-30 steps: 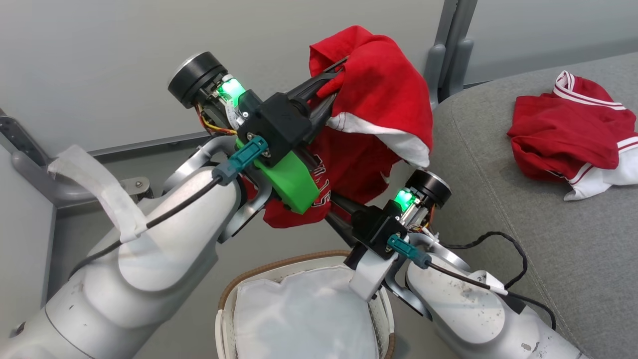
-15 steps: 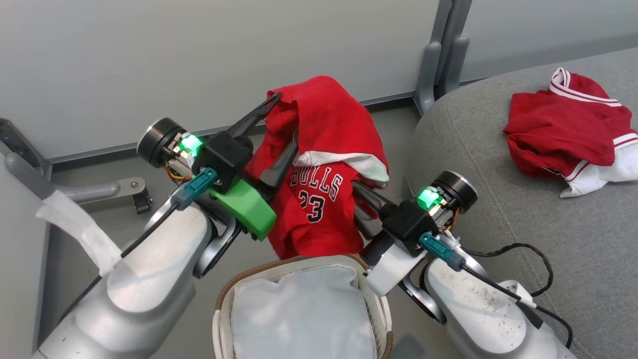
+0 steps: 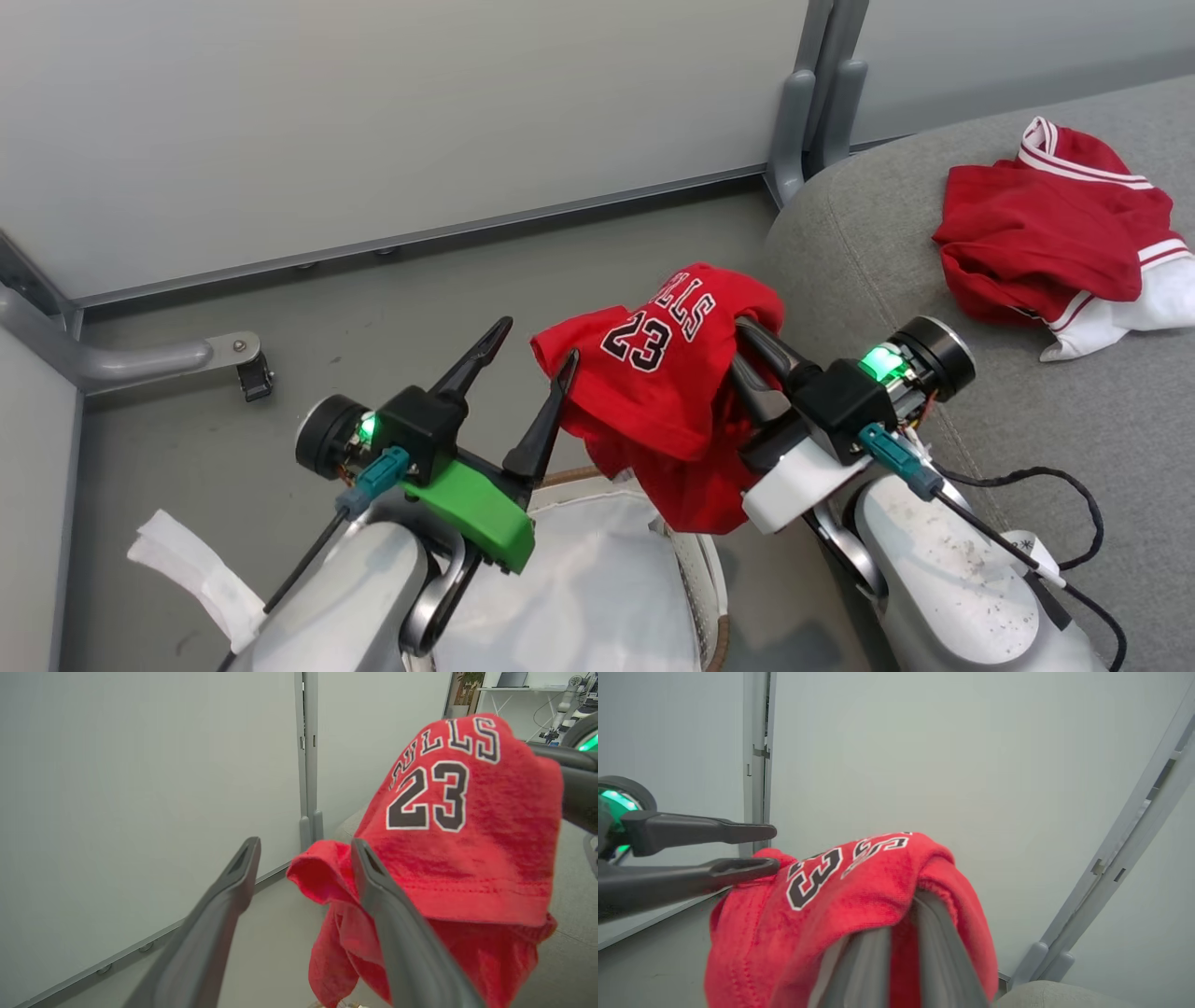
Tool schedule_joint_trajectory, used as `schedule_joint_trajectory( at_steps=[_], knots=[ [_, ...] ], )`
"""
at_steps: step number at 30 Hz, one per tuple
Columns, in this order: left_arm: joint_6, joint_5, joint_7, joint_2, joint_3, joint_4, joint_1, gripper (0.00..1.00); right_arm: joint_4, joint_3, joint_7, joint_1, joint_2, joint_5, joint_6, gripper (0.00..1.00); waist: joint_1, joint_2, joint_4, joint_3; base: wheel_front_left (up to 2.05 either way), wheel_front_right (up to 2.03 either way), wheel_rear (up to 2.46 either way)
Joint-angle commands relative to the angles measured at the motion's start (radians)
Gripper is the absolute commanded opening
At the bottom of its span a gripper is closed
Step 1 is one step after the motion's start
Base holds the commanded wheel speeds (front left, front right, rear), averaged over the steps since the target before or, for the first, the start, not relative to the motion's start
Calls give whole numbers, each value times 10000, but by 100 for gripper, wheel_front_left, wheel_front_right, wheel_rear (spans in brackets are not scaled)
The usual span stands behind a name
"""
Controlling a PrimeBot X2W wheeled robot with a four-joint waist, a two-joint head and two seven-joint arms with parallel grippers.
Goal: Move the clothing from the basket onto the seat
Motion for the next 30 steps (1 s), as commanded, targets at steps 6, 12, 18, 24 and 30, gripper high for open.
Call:
schedule_joint_trajectory(
  at_steps=[6,12,18,24,30],
  knots=[
    [-116,454,-38,-377,565,-262,1024,100,-122,-524,-49,347,-109,-111,-14,0,0,0,-192,111,0,0,0],
    [-312,902,-38,-601,941,-387,1416,100,-259,-1038,-49,275,-147,-219,-14,0,0,0,-677,332,0,0,0],
    [-447,1295,-35,-659,1396,-654,1479,100,-522,-1827,-49,230,-247,-324,-16,0,0,0,-1836,974,0,0,0],
    [-600,1699,-29,-601,1539,-548,1203,100,-732,-2539,-50,554,-159,-391,-16,0,0,0,-3178,1653,0,0,0],
    [-726,1903,-28,-626,1422,-320,917,100,-784,-3050,-49,838,47,-375,-14,0,0,0,-4053,2065,0,0,0]
  ],
)
